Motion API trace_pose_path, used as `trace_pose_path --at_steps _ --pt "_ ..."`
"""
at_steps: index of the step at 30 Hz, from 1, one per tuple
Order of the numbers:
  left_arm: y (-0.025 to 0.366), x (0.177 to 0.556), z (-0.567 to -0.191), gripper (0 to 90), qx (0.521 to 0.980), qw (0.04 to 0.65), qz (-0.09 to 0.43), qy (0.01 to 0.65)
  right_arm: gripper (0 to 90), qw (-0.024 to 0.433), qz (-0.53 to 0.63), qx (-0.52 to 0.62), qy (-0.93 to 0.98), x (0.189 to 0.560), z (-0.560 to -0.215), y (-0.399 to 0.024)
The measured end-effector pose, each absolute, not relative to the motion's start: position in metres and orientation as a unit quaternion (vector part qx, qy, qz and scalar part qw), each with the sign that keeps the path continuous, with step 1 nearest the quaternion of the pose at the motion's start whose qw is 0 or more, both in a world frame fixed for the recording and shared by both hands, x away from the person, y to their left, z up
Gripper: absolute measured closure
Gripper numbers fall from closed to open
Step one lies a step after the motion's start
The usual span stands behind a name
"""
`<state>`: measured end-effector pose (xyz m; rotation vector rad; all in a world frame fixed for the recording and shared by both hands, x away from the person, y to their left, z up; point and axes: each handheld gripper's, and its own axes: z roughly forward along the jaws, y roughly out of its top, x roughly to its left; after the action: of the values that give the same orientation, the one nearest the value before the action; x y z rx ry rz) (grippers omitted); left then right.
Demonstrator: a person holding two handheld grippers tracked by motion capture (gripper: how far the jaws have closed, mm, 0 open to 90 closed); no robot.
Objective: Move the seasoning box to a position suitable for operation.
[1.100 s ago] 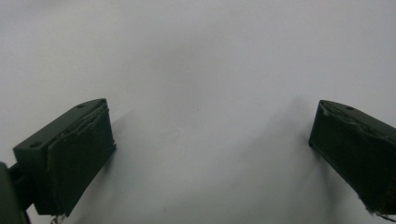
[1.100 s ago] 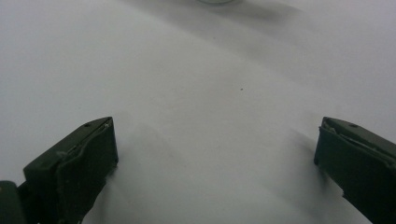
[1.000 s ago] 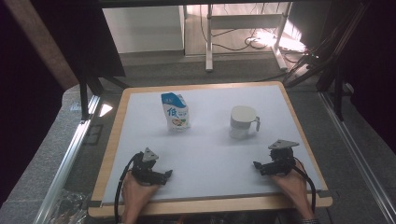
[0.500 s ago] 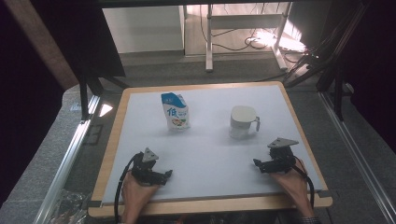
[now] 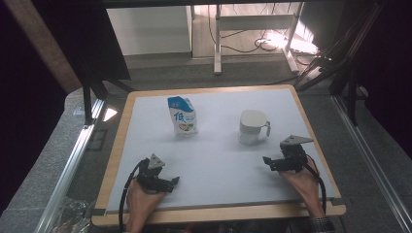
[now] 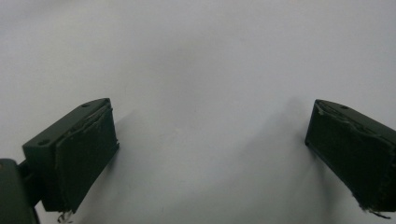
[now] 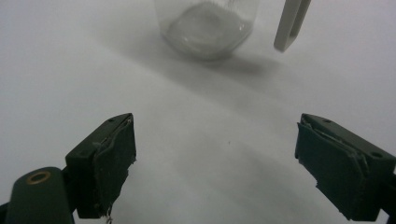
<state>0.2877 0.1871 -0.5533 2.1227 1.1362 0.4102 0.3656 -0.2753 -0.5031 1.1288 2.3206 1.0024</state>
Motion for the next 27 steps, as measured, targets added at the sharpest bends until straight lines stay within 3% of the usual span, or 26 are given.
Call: trace_pose_path --at_steps 9,27 --pt "0.187 0.288 -0.553 2.1 0.817 0.342 0.158 0.437 14.1 0.202 0.364 0.407 0.813 0.377 -0.495 -0.273" --pt "0.187 0.288 -0.553 2.1 0.816 0.343 0.158 0.437 41.4 0.245 0.375 0.428 0.785 0.394 -0.490 -0.275"
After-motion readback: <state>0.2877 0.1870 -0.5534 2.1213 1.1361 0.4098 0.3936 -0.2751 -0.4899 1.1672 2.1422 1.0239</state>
